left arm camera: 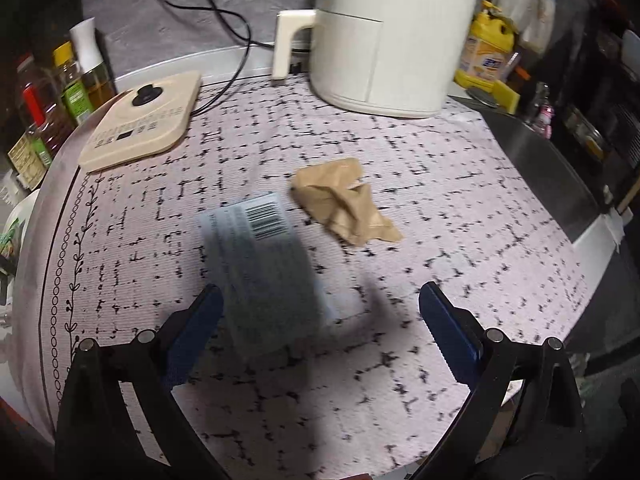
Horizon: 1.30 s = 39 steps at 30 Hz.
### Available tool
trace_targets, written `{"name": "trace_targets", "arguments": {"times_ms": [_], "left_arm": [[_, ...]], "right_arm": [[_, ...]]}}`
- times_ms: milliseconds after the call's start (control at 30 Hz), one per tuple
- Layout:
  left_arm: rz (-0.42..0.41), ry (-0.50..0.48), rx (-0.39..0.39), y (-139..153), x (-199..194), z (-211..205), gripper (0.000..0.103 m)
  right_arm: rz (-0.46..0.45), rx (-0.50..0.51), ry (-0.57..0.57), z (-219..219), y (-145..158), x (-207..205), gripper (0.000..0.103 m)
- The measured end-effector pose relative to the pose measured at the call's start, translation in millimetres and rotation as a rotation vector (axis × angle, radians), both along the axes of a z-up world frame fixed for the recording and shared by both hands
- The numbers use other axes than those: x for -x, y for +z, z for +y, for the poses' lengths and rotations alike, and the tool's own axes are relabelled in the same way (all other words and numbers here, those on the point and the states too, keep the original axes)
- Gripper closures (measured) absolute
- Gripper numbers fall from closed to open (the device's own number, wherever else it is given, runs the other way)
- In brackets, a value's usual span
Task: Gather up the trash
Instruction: 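Grasp the barcode card with the left tool while the right tool grasps the brown paper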
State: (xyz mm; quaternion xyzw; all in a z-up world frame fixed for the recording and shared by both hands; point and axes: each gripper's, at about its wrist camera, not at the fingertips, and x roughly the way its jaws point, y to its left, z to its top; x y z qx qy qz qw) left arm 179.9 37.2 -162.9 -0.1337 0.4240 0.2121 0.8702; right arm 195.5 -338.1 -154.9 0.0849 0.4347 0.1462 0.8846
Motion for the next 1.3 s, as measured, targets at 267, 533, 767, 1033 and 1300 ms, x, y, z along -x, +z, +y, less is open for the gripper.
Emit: {"name": "trace_targets", "arguments": {"times_ms": [267, 533, 767, 1033, 1300], "left_arm": [[0.076, 0.099, -0.042, -23, -4, 22, 0.006], [0.084, 0.114, -0.024, -30, 11, 40, 0.006], [0.018, 0.079, 0.100, -30, 33, 69, 0.037], [-0.056, 0.099, 0.086, -4, 56, 106, 0.037], [-0.081, 0.087, 0.097, 12, 69, 142, 0.037]], "right_arm": [[-0.002, 0.031, 0.061, 43, 2, -12, 0.008], [0.013, 0.048, 0.111, 82, -5, -19, 0.008], [0.010, 0.048, 0.201, 133, -7, -25, 0.008], [0.028, 0.007, 0.336, 201, -9, -33, 0.019], [0.054, -0.051, 0.406, 263, -13, -49, 0.033]]}}
